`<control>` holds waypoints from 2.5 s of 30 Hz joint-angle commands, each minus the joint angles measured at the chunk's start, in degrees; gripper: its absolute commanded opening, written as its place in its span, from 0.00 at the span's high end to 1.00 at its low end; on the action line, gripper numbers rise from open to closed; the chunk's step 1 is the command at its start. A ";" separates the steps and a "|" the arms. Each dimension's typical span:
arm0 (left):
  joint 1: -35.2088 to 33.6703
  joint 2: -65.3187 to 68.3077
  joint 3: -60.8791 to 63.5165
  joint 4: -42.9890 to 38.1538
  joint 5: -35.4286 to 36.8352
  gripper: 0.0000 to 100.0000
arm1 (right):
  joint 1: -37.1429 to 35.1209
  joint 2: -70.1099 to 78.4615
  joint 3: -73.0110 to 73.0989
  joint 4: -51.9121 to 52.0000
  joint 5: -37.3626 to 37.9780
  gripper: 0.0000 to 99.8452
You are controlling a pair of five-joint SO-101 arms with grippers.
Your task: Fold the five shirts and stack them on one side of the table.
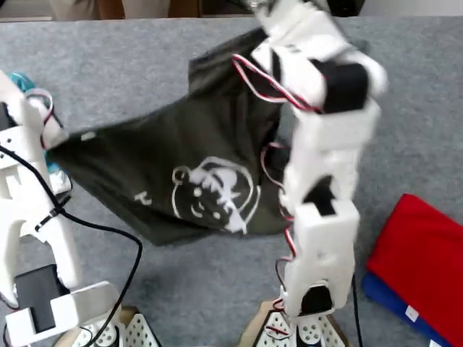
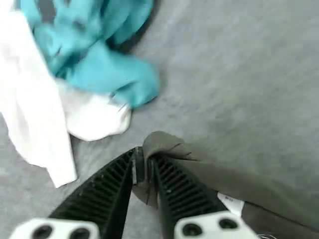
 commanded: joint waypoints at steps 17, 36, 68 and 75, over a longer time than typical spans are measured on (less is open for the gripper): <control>7.12 -0.84 -58.90 15.65 2.73 0.98 | 14.46 -39.78 -1.71 -11.96 -0.26 1.00; 7.12 -23.08 -42.99 15.65 -3.08 0.98 | 16.31 -43.56 -1.98 -20.22 -0.18 1.00; 8.53 21.41 -27.08 -27.87 -1.93 0.98 | 10.24 16.92 -2.33 -34.90 1.41 0.99; 11.25 38.81 -53.01 -16.00 -2.20 0.98 | 8.04 22.90 -2.15 -44.04 1.76 0.99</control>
